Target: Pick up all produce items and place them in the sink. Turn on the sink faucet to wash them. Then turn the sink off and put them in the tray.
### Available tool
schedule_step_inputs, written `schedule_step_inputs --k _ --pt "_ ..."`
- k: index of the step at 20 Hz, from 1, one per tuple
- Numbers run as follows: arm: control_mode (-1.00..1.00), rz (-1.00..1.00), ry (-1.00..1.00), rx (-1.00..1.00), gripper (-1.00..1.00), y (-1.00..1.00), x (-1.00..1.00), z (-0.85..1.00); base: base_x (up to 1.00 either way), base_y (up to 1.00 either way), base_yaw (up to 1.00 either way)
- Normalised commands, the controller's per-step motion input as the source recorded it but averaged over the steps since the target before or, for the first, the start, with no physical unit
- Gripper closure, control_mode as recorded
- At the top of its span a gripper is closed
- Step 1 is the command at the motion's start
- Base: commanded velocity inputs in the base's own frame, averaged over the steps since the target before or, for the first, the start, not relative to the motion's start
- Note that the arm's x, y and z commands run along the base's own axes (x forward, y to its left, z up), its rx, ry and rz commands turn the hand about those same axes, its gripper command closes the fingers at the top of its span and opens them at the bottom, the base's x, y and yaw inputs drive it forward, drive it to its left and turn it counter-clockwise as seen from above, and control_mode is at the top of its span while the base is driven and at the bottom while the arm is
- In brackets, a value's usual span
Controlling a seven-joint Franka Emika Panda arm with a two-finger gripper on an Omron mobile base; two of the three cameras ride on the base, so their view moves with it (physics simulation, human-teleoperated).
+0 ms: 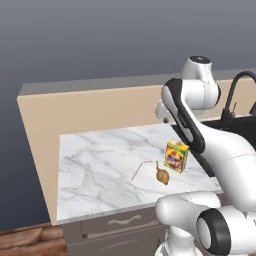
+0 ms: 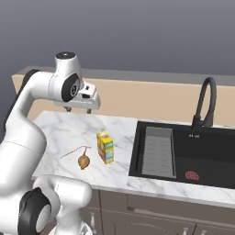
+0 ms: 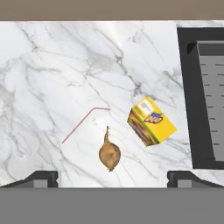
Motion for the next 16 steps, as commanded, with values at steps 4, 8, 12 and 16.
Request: schedule_step_inputs --k 4,8,12,16 --pt "-1.00 0.00 0.00 0.00 -1.00 0.00 -0.10 -0.35 0.00 0.00 0.00" --pt "-1.00 -0.01 0.01 -0.02 -1.00 0.00 -0.38 -0.48 0.00 0.00 0.00" --pt "-1.00 -0.03 0.03 -0.01 -1.00 0.00 -0.49 -0.47 0.00 0.00 0.00" --pt "-1.00 -0.04 0.00 0.00 -1.00 0.00 -0.65 -0.42 0.00 0.00 0.00"
